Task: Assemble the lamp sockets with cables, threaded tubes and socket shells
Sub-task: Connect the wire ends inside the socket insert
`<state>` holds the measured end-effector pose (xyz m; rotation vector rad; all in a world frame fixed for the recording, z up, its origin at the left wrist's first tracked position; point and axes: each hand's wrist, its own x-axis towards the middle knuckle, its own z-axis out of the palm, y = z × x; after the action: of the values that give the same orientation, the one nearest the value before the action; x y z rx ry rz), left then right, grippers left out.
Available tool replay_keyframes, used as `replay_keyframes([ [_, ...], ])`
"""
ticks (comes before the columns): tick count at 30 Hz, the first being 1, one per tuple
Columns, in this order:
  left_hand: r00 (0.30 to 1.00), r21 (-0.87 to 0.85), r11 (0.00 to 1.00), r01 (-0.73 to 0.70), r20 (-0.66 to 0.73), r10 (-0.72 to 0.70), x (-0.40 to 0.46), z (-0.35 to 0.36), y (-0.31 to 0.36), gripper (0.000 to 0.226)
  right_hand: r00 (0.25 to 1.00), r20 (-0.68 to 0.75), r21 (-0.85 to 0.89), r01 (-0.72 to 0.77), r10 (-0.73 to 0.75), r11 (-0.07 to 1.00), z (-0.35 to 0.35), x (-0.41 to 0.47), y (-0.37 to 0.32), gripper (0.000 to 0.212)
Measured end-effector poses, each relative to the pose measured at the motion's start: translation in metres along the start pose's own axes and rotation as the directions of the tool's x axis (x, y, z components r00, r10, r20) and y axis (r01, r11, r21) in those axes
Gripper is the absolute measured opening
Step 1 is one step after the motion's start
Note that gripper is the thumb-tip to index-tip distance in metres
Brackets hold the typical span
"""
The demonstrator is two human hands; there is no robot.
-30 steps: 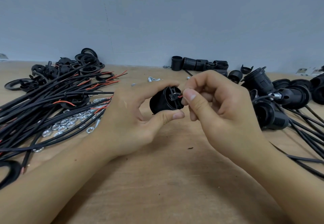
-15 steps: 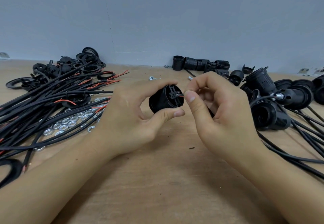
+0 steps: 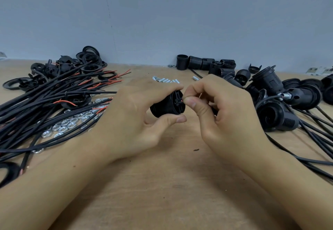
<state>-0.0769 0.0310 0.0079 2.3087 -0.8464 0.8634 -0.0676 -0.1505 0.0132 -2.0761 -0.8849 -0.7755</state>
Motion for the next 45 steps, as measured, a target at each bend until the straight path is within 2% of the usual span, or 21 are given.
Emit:
replay_keyframes([
  [3,0.996,0.025,0.999,-0.045,0.078,0.043,-0.001,0.004,0.0,0.032,1.0,0.017,-0.005,-0.001,0.001,1.0,0.001,0.001,0.002,0.008],
  [6,0.997,0.007,1.0,0.013,0.078,-0.014,0.0,0.004,-0.003,0.041,0.993,0.047,0.084,-0.11,0.107,0.99,0.0,0.002,0.004,0.006],
  [9,0.995,-0.075,0.996,0.057,0.091,-0.05,-0.002,0.003,-0.005,0.045,0.979,0.059,0.205,-0.203,0.195,0.957,0.0,0.002,0.004,0.007],
  [12,0.995,-0.159,0.985,0.07,0.087,-0.057,-0.001,0.005,-0.003,0.038,0.972,0.054,0.278,-0.236,0.23,0.931,0.003,0.001,0.0,0.009],
  [16,0.999,-0.147,0.988,0.044,0.037,-0.039,0.001,0.007,-0.004,0.024,0.932,0.066,0.53,-0.335,0.356,0.779,0.004,0.003,-0.002,0.018],
  [18,0.999,-0.134,0.99,0.031,0.044,-0.025,0.001,0.006,-0.006,0.023,0.917,0.088,0.568,-0.367,0.389,0.737,0.003,0.003,-0.003,0.018],
  [20,0.998,-0.114,0.993,0.034,0.048,-0.028,0.0,0.006,-0.007,0.022,0.908,0.089,0.548,-0.388,0.409,0.741,0.001,0.004,-0.005,0.018],
  [22,0.998,-0.081,0.996,0.033,0.048,-0.029,0.0,0.006,-0.009,0.021,0.923,0.04,0.461,-0.356,0.382,0.813,-0.008,0.01,-0.007,0.017],
  [24,0.999,-0.058,0.998,0.032,0.039,-0.029,-0.001,0.006,-0.011,0.018,0.948,0.018,0.279,-0.311,0.318,0.909,-0.03,0.02,-0.006,0.008],
  [25,0.999,-0.052,0.998,0.032,0.033,-0.031,-0.001,0.005,-0.011,0.017,0.949,0.07,0.148,-0.313,0.306,0.938,-0.046,0.025,-0.003,0.011],
  [26,0.999,-0.048,0.998,0.032,0.028,-0.031,-0.002,0.005,-0.011,0.017,0.932,0.166,0.001,-0.328,0.323,0.945,-0.062,0.027,0.001,0.023],
  [28,0.999,-0.038,0.999,0.035,0.026,-0.034,-0.002,0.004,-0.012,0.015,0.818,0.383,-0.268,-0.346,0.429,0.899,-0.088,0.027,0.01,0.042],
  [30,0.999,-0.027,0.999,0.041,0.017,-0.04,-0.001,0.003,-0.013,0.015,0.615,0.54,-0.468,-0.348,0.575,0.812,-0.098,0.023,0.015,0.06],
  [32,0.999,-0.012,0.999,0.047,0.003,-0.047,-0.001,0.003,-0.015,0.015,0.428,0.599,-0.574,-0.36,0.677,0.736,-0.096,0.018,0.019,0.067],
  [33,0.999,-0.01,0.999,0.052,-0.003,-0.052,-0.001,0.004,-0.015,0.015,0.403,0.603,-0.589,-0.358,0.689,0.724,-0.094,0.016,0.023,0.062],
  [36,0.998,-0.018,0.998,0.057,-0.001,-0.057,-0.001,0.004,-0.016,0.014,0.476,0.594,-0.57,-0.321,0.649,0.757,-0.089,0.014,0.03,0.043],
  [39,0.998,-0.002,0.998,0.058,0.019,-0.058,-0.001,0.003,-0.018,0.013,0.505,0.64,-0.481,-0.324,0.579,0.815,-0.081,0.013,0.033,0.038],
  [42,0.995,-0.008,0.997,0.083,0.049,-0.082,-0.002,0.001,-0.02,0.013,0.592,0.649,-0.352,-0.323,0.477,0.879,-0.069,0.011,0.03,0.033],
  [45,0.996,-0.005,0.997,0.079,0.042,-0.079,-0.002,0.001,-0.021,0.012,0.682,0.608,-0.139,-0.412,0.406,0.901,-0.054,0.008,0.022,0.03],
])
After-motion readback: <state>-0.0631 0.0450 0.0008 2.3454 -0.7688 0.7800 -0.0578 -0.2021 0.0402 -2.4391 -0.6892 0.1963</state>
